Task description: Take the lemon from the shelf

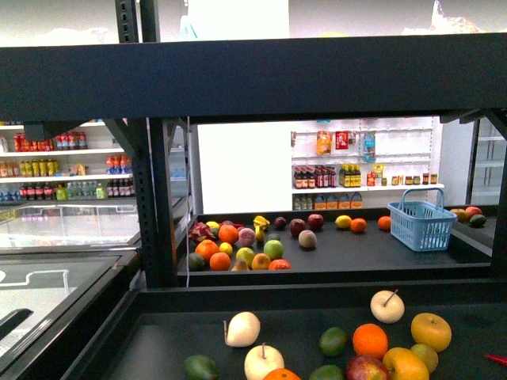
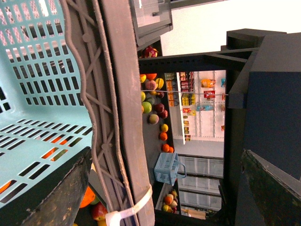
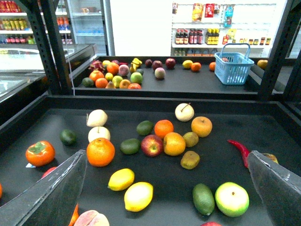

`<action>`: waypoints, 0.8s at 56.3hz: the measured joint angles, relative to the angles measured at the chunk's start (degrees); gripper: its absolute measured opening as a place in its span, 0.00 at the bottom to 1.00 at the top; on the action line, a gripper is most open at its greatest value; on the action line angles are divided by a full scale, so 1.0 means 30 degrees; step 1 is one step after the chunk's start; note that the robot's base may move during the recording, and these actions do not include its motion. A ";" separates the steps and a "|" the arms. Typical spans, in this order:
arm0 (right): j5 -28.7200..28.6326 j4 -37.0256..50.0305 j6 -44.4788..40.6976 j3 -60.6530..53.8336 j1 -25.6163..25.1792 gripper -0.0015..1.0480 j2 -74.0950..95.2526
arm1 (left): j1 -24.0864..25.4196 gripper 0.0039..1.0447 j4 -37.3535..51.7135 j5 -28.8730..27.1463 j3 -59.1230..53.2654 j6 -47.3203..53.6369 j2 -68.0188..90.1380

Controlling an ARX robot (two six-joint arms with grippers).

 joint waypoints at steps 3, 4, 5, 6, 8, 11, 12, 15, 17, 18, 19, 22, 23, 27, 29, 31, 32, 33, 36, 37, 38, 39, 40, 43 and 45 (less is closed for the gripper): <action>0.0000 0.0000 -0.0007 0.0000 0.0000 0.98 0.0000 | -0.0080 0.93 0.0109 -0.0124 0.0058 -0.0102 0.0219; 0.0000 0.0000 0.0000 0.0000 0.0000 0.98 0.0000 | -0.0102 0.93 0.0131 -0.0233 0.0080 -0.0117 0.0313; 0.0000 0.0000 -0.0007 0.0000 0.0000 0.98 0.0000 | -0.0109 0.93 0.0146 -0.0270 0.0095 -0.0168 0.0350; 0.0000 0.0000 -0.0007 0.0007 0.0000 0.98 0.0000 | -0.0109 0.93 0.0168 -0.0291 0.0131 -0.0204 0.0430; 0.0000 0.0000 0.0000 0.0000 0.0000 0.98 0.0000 | -0.0109 0.93 0.0197 -0.0372 0.0219 -0.0240 0.0576; 0.0000 0.0000 -0.0007 0.0007 0.0000 0.98 0.0000 | -0.0117 0.93 0.0226 -0.0474 0.0342 -0.0262 0.0765; 0.0000 0.0000 0.0000 0.0000 0.0000 0.98 0.0000 | -0.0124 0.93 0.0226 -0.0481 0.0386 -0.0255 0.0823; 0.0000 0.0000 -0.0007 0.0007 0.0000 0.98 0.0000 | -0.0138 0.93 0.0226 -0.0597 0.0474 -0.0240 0.0962; 0.0000 0.0000 -0.0007 0.0000 0.0000 0.98 0.0000 | -0.0168 0.86 0.0226 -0.0707 0.0568 -0.0226 0.1107; 0.0000 0.0000 0.0000 0.0000 0.0000 0.98 0.0000 | -0.0175 0.83 0.0226 -0.0707 0.0583 -0.0226 0.1129; 0.0000 0.0000 -0.0007 0.0000 0.0000 0.98 0.0000 | -0.0175 0.80 0.0226 -0.0736 0.0597 -0.0226 0.1173; 0.0000 0.0000 0.0000 0.0000 0.0000 0.98 0.0000 | -0.0182 0.69 0.0197 -0.0765 0.0663 -0.0219 0.1275; 0.0000 0.0000 0.0000 0.0000 0.0000 0.98 0.0000 | -0.0182 0.64 0.0153 -0.0801 0.0707 -0.0219 0.1348; 0.0000 0.0000 -0.0007 0.0000 0.0000 0.98 0.0000 | -0.0175 0.47 0.0131 -0.0838 0.0729 -0.0226 0.1428; 0.0000 0.0000 0.0000 0.0000 0.0000 0.98 0.0000 | -0.0175 0.39 0.0168 -0.0823 0.0729 -0.0226 0.1537; 0.0000 0.0000 0.0000 0.0000 0.0000 0.98 0.0000 | -0.0168 0.32 0.0175 -0.0816 0.0729 -0.0226 0.1588; 0.0000 0.0000 0.0000 0.0000 0.0000 0.98 0.0000 | -0.0146 0.27 0.0197 -0.0809 0.0729 -0.0233 0.1610; 0.0000 0.0000 0.0000 0.0000 0.0000 0.98 0.0000 | -0.0146 0.26 0.0204 -0.0780 0.0729 -0.0291 0.1617; 0.0000 0.0000 0.0000 0.0000 0.0000 0.98 0.0000 | -0.0095 0.20 0.0219 -0.0685 0.0729 -0.0459 0.1625; 0.0000 0.0000 -0.0007 0.0000 0.0000 0.98 0.0000 | -0.0080 0.20 0.0226 -0.0670 0.0729 -0.0459 0.1625; 0.0000 0.0000 0.0000 0.0007 0.0000 0.98 0.0000 | -0.0080 0.20 0.0226 -0.0641 0.0729 -0.0452 0.1625; 0.0000 0.0000 0.0000 0.0000 0.0000 0.98 0.0000 | -0.0073 0.20 0.0240 -0.0539 0.0729 -0.0423 0.1625; 0.0000 0.0000 0.0000 0.0000 0.0000 0.98 0.0000 | -0.0066 0.19 0.0270 -0.0459 0.0729 -0.0342 0.1617; 0.0000 0.0000 0.0000 0.0000 0.0000 0.98 0.0000 | -0.0066 0.19 0.0306 -0.0357 0.0729 -0.0284 0.1581; 0.0000 0.0000 -0.0007 0.0000 0.0000 0.98 0.0000 | -0.0066 0.19 0.0248 -0.0328 0.0729 -0.0255 0.1515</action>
